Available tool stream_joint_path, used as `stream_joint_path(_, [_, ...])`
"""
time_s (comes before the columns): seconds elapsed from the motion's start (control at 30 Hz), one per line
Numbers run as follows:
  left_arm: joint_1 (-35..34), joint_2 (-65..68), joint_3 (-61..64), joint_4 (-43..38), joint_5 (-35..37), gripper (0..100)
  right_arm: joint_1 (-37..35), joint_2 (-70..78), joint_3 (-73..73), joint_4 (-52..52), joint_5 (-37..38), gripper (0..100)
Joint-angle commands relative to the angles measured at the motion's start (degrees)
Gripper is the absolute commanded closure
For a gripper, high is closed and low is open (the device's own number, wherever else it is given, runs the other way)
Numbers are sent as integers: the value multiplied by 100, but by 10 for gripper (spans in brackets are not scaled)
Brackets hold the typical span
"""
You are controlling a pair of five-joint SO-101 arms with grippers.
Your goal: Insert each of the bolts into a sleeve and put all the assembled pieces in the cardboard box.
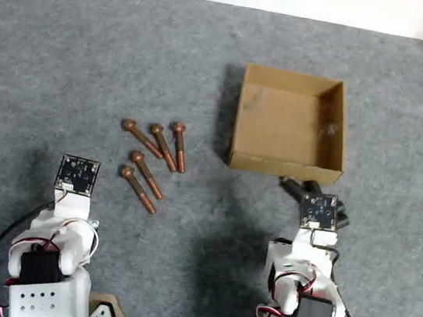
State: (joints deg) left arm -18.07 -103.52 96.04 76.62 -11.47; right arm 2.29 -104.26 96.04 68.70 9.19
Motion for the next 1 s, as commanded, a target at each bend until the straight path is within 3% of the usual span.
stream_joint_path(0.0, [-40, -22, 110, 35, -53, 991, -4, -13, 760, 22, 44, 995])
stream_joint_path(0.23, [-110, -22, 110, 35, -53, 993, -84, -22, 760, 22, 18, 995])
stream_joint_path(0.43, [-989, -31, 92, 18, -35, 993, -198, 31, 752, -426, 9, 995])
stream_joint_path(0.57, [-1692, -22, -251, 62, -26, 993, -207, 22, 752, -92, 9, 995])
stream_joint_path(0.77, [-1675, 31, -1147, 316, 624, 993, -207, 22, 752, -40, 9, 995])
stream_joint_path(0.97, [-1226, 31, -1464, 633, 1046, 993, -207, 22, 752, -40, 9, 995])
